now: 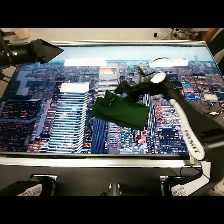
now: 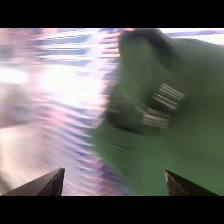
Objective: Fold the shirts.
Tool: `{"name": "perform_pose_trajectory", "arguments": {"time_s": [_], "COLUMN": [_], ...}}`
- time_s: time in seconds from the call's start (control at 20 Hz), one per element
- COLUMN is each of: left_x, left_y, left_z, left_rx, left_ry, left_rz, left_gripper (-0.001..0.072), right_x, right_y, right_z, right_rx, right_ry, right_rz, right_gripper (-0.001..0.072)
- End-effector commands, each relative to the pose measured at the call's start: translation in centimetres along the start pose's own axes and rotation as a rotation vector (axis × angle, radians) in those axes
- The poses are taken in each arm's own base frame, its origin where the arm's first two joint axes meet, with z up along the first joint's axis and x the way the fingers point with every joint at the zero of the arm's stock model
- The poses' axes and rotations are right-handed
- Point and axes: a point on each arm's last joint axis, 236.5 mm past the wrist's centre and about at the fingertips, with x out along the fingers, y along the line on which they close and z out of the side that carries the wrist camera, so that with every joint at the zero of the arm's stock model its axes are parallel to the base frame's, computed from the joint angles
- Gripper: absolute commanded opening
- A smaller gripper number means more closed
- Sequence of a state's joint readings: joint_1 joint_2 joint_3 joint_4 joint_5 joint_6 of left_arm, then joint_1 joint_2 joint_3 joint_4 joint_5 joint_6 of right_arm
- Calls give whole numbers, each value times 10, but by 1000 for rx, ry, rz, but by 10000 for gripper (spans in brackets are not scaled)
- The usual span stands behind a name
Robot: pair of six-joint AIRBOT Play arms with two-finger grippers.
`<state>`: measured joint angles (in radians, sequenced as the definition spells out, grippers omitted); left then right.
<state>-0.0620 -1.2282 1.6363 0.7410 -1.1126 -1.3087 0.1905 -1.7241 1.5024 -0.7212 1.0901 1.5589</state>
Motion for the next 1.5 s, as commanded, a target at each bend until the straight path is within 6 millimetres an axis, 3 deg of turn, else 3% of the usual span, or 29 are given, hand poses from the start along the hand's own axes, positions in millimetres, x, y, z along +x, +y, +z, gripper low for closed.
{"name": "perform_pose_trajectory", "arguments": {"time_s": [0.0, 0.05, 0.1, 0.15, 0.3, 0.4, 0.45, 0.55, 0.6, 0.65, 0.75, 0.85, 0.9, 1.0, 1.15, 1.3, 1.45], "left_x": [-11, -10, -8, -7, -1, 0, 1, 1, 0, 0, -1, -2, -3, -1, 5, 11, 14], "left_y": [17, 19, 19, 18, 16, 16, 17, 20, 23, 27, 34, 42, 45, 49, 57, 65, 70], "left_z": [-10, -11, -12, -13, -16, -17, -17, -18, -18, -19, -21, -22, -22, -24, -34, -49, -58], "left_rx": [48, 44, 43, 40, 28, 24, 23, 29, 35, 43, 57, 71, 76, 75, 56, 33, 21], "left_ry": [44, 48, 52, 55, 68, 71, 72, 75, 78, 82, 90, 98, 101, 108, 133, 167, 184], "left_rz": [90, 92, 90, 88, 79, 77, 78, 90, 103, 119, 150, 179, 191, 199, 204, 207, 210], "left_gripper": [22, 22, 22, 22, 22, 22, 22, 22, 22, 22, 22, 22, 22, 22, 22, 22, 22], "right_x": [-107, -127, -124, -108, -43, -16, -8, -12, -28, -56, -133, -227, -271, -336, -403, -452, -489], "right_y": [-152, -184, -197, -199, -176, -160, -148, -120, -105, -92, -77, -89, -102, -120, -137, -144, -152], "right_z": [-25, -40, -57, -67, -75, -71, -68, -49, -33, -12, 33, 65, 69, 56, 26, -1, -32], "right_rx": [85, 158, 220, 260, 338, 322, 310, 260, 218, 167, 108, 147, 187, 245, 325, 409, 509], "right_ry": [123, 165, 207, 216, 162, 145, 135, 101, 81, 43, -94, -276, -342, -406, -487, -596, -669], "right_rz": [-551, -640, -622, -557, -320, -247, -206, -104, -63, -39, -38, -125, -176, -228, -265, -293, -315], "right_gripper": [664, 631, 618, 619, 627, 616, 481, 72, 20, 19, 19, 19, 19, 19, 19, 19, 19]}}
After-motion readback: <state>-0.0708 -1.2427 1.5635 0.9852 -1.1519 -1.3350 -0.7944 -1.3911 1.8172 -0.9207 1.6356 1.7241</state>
